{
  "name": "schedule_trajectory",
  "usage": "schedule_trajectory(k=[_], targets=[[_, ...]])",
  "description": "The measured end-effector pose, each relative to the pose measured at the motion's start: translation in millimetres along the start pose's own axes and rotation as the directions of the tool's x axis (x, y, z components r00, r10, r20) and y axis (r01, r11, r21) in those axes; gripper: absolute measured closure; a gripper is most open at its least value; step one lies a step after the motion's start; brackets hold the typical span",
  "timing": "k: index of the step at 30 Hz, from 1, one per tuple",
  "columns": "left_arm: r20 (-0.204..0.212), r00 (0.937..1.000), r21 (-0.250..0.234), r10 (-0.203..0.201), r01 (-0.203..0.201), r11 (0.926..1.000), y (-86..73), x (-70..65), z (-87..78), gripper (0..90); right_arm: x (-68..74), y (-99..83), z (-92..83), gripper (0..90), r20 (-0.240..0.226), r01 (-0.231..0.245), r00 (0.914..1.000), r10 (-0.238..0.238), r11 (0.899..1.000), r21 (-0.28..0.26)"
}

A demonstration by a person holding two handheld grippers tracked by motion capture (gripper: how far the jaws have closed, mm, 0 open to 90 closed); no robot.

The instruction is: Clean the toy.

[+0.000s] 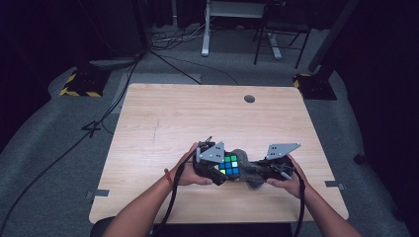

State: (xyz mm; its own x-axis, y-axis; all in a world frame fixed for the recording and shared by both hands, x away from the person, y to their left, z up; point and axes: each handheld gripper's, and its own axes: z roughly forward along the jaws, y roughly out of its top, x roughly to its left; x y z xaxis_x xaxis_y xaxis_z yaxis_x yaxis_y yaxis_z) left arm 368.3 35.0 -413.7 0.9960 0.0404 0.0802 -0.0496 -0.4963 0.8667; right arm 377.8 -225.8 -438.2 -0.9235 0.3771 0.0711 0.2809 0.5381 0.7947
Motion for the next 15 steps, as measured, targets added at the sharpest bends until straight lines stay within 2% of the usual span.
schedule_trajectory(k=[2,5,8,10,13,15], targets=[[0.010,0.9998,-0.003,0.016,-0.016,0.9999,3.7,-4.9,2.8,33.7,0.5,0.0,1.2,77.8,-0.009,0.003,1.0000,-0.003,1.000,-0.003],[-0.001,0.9999,-0.009,0.015,-0.015,0.9998,4.8,-5.4,2.5,33.7,7.0,1.3,5.9,77.8,-0.062,0.039,0.9973,-0.039,0.999,0.001],[-0.021,0.9998,-0.014,0.001,-0.001,0.9999,3.6,-2.4,-0.8,33.7,18.0,2.6,13.9,77.8,-0.142,0.093,0.9858,-0.090,0.996,0.011],[-0.026,0.9996,-0.021,-0.007,0.006,0.9998,1.8,0.9,-3.7,33.7,23.4,3.9,16.2,77.8,-0.181,0.125,0.9757,-0.123,0.992,-0.001],[-0.039,0.9989,-0.019,-0.027,0.026,0.9995,-1.9,6.0,-6.6,33.7,26.8,4.5,15.6,77.7,-0.196,0.154,0.9688,-0.151,0.988,-0.004],[-0.050,0.9983,-0.005,-0.029,0.028,0.9996,-4.2,8.5,-7.3,33.7,24.8,3.6,13.1,77.7,-0.176,0.153,0.9727,-0.151,0.988,0.000]])
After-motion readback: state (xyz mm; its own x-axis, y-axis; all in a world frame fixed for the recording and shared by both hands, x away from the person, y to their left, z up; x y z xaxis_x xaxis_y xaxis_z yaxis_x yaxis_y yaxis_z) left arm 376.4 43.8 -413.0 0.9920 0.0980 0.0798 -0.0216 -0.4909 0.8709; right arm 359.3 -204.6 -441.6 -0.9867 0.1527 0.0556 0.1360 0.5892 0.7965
